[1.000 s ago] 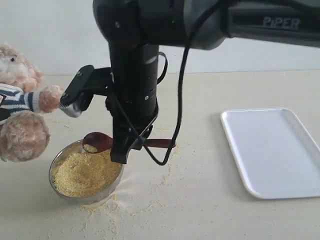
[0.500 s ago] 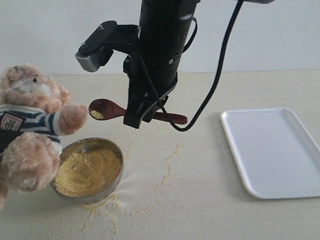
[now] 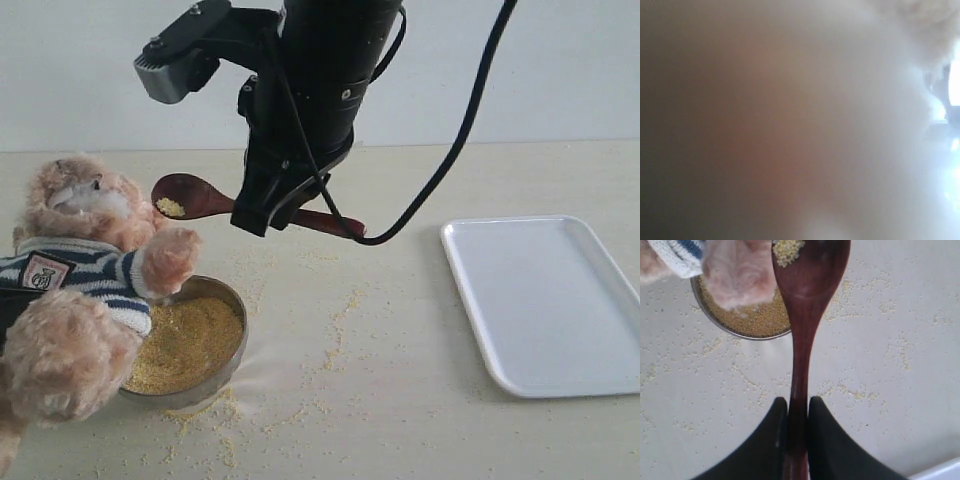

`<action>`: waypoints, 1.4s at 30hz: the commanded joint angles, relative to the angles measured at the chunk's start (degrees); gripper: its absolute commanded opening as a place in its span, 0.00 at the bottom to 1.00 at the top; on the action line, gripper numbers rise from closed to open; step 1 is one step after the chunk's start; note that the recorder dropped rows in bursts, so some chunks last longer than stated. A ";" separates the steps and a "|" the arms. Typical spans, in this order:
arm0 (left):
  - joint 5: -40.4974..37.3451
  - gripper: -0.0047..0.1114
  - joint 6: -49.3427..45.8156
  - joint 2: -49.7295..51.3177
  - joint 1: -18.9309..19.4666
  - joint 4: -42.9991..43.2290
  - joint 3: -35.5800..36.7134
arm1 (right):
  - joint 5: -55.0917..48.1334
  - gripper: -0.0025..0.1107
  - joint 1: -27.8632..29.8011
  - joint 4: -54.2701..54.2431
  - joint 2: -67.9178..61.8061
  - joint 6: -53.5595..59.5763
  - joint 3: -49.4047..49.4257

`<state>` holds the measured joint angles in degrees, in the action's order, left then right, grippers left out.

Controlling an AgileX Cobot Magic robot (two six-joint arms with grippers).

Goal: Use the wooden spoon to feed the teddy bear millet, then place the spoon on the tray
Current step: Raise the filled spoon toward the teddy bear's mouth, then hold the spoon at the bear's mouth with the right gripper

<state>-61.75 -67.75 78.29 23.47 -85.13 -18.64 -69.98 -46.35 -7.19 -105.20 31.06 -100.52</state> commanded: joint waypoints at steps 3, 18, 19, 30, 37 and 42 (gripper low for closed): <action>-2.52 0.08 -0.86 -0.01 -0.17 -0.28 0.44 | 0.02 0.02 0.18 -3.48 0.64 0.37 -0.07; -1.01 0.08 -2.30 -0.01 -0.17 -0.71 3.87 | 0.02 0.02 0.18 -12.53 -5.51 -3.09 -6.32; -1.01 0.08 -2.30 -0.01 -0.17 -0.71 3.87 | 0.02 0.02 0.18 -13.62 -6.08 -3.09 -7.28; -1.01 0.08 -2.85 -0.01 -0.17 -2.09 3.87 | 0.02 0.02 -0.42 -13.19 -7.46 0.73 -9.57; -1.01 0.08 -3.94 -0.01 -0.17 -3.75 3.87 | 3.32 0.02 -3.89 -4.45 -8.02 2.45 -9.30; -1.01 0.08 -3.94 -0.01 -0.17 -3.75 3.87 | 7.00 0.02 -7.31 4.39 -8.17 1.25 -9.30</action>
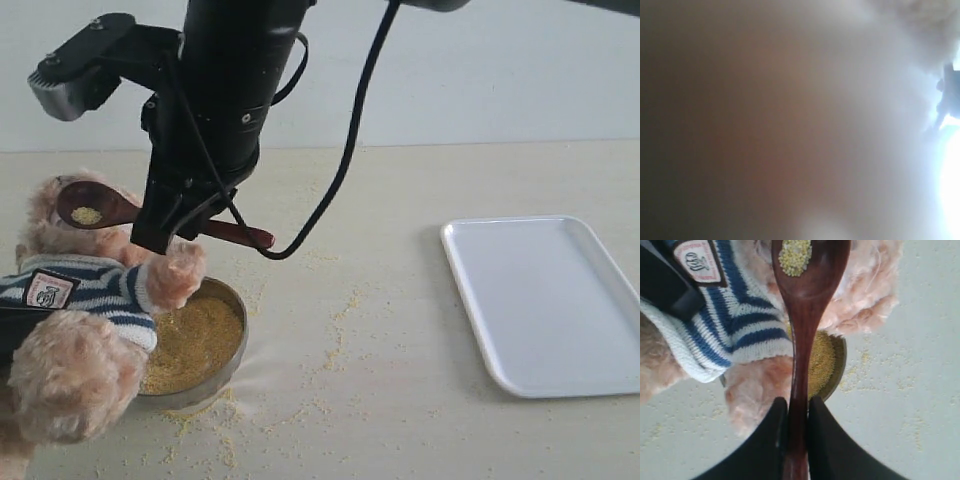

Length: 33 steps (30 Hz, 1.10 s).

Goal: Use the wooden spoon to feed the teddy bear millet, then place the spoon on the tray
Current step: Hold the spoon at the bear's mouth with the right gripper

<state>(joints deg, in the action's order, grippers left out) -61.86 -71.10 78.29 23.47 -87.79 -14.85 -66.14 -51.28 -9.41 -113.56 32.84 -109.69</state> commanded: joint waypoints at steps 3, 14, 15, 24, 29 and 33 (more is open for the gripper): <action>-0.90 0.08 -0.59 -0.01 -0.17 -1.09 0.09 | 5.56 0.02 -4.16 12.43 0.19 -2.73 -0.12; -0.90 0.08 -0.59 -0.01 -0.17 -1.09 0.09 | 5.92 0.02 -5.36 20.64 0.19 -4.51 -0.12; -0.90 0.08 -0.59 -0.01 -0.17 -1.09 0.09 | 5.92 0.02 -5.36 20.64 0.19 -4.51 -0.12; -0.90 0.08 -0.59 -0.01 -0.17 -1.09 0.09 | 7.60 0.02 -9.03 27.68 -0.34 -5.35 -0.12; -0.90 0.08 -0.59 -0.01 -0.17 -0.95 0.09 | 7.70 0.02 -10.87 31.45 -1.34 -6.73 -0.12; -0.90 0.08 -0.59 -0.01 -0.17 -0.95 0.09 | 7.09 0.02 -12.24 35.73 -2.01 -7.92 -0.12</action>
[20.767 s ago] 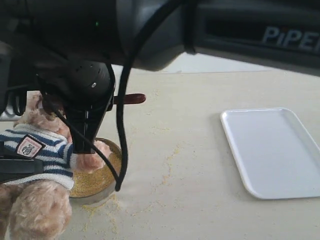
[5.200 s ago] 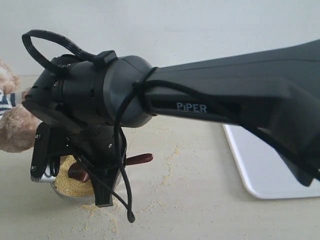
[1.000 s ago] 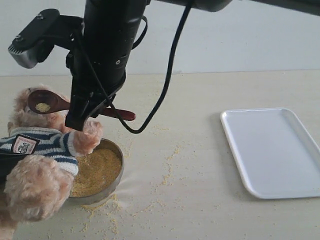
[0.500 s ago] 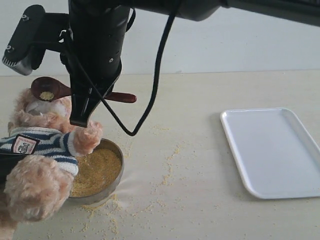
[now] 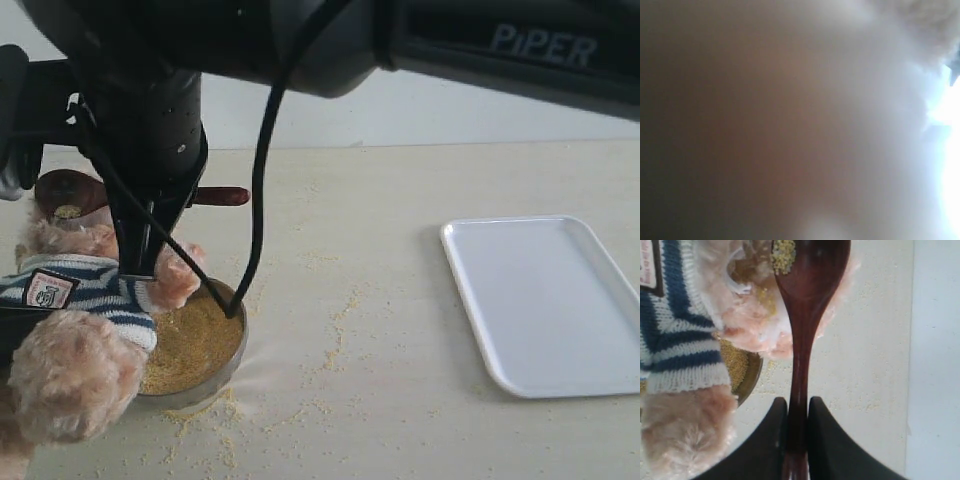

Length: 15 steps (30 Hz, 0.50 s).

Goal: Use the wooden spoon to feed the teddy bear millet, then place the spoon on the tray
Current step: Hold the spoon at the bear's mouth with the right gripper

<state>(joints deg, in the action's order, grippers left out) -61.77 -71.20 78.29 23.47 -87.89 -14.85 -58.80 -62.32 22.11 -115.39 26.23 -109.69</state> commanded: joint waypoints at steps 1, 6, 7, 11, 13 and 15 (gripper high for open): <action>-1.00 0.08 -0.50 -0.01 -0.17 -0.85 0.09 | -0.24 0.02 -1.67 5.39 -0.48 -1.47 -0.12; -1.40 0.08 -0.50 -0.01 -0.17 -0.74 0.09 | -0.39 0.02 -4.01 11.95 -0.54 -4.80 -0.12; -1.39 0.08 -0.50 -0.01 -0.17 -0.63 0.09 | -0.77 0.02 -4.16 12.23 -0.54 -4.93 -0.12; -1.39 0.08 -0.50 -0.01 -0.17 -0.63 0.09 | -2.49 0.02 -4.59 13.88 -0.54 -4.93 -0.12; -1.39 0.08 -0.87 -0.01 -0.17 -0.62 0.09 | -3.26 0.02 -4.73 14.78 -0.54 -5.06 -0.12; -1.39 0.08 -1.27 -0.01 -0.17 -0.72 0.09 | -4.04 0.02 -4.73 15.17 -0.54 -5.36 -0.12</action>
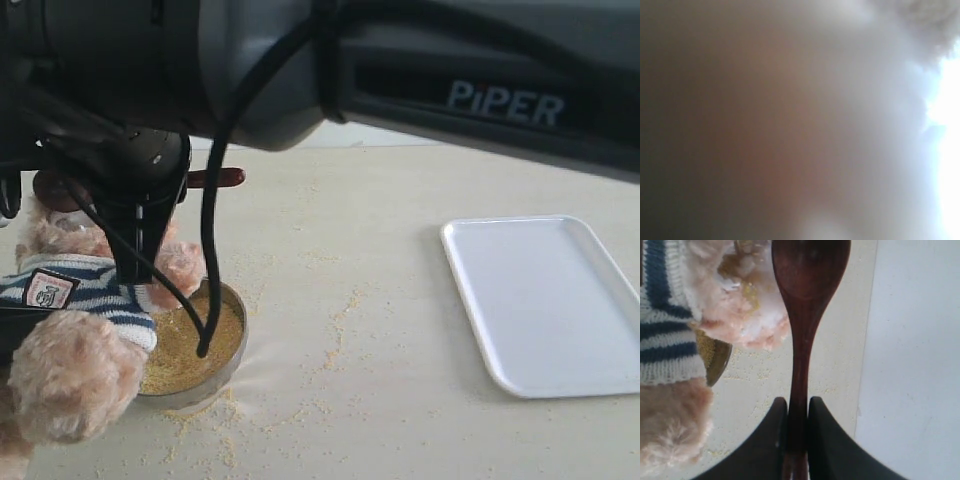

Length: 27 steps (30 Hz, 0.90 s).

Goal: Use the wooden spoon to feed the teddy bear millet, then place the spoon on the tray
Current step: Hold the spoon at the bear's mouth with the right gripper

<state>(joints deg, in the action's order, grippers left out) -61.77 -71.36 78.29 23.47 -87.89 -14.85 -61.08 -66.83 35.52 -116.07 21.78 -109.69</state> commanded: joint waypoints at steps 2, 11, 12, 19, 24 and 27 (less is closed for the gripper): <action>-1.39 0.08 -1.10 -0.01 -0.17 -0.99 0.09 | -2.06 0.02 -0.21 1.77 0.13 -0.91 -0.12; -1.39 0.08 -1.74 -0.01 -0.17 -1.00 0.09 | -3.52 0.02 -0.25 1.77 0.13 -3.38 -0.12; -1.39 0.08 -2.17 -0.01 -0.17 -1.00 0.09 | -3.61 0.02 -0.25 1.77 0.13 -4.13 -0.12; -0.97 0.08 -3.72 -0.01 -0.07 -2.14 0.09 | -4.06 0.02 -0.25 -0.73 0.13 -6.36 -0.12; -0.97 0.08 -3.72 -0.01 -0.07 -2.14 0.09 | -4.73 0.02 -0.25 -0.88 0.13 -6.97 -0.12; -0.97 0.08 -3.72 -0.01 -0.07 -2.14 0.09 | -6.00 0.02 -0.25 -0.75 0.13 -7.30 -0.12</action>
<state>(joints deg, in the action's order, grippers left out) -61.77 -74.51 78.29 23.47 -88.94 -14.85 -65.68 -66.83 34.71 -116.07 14.95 -109.69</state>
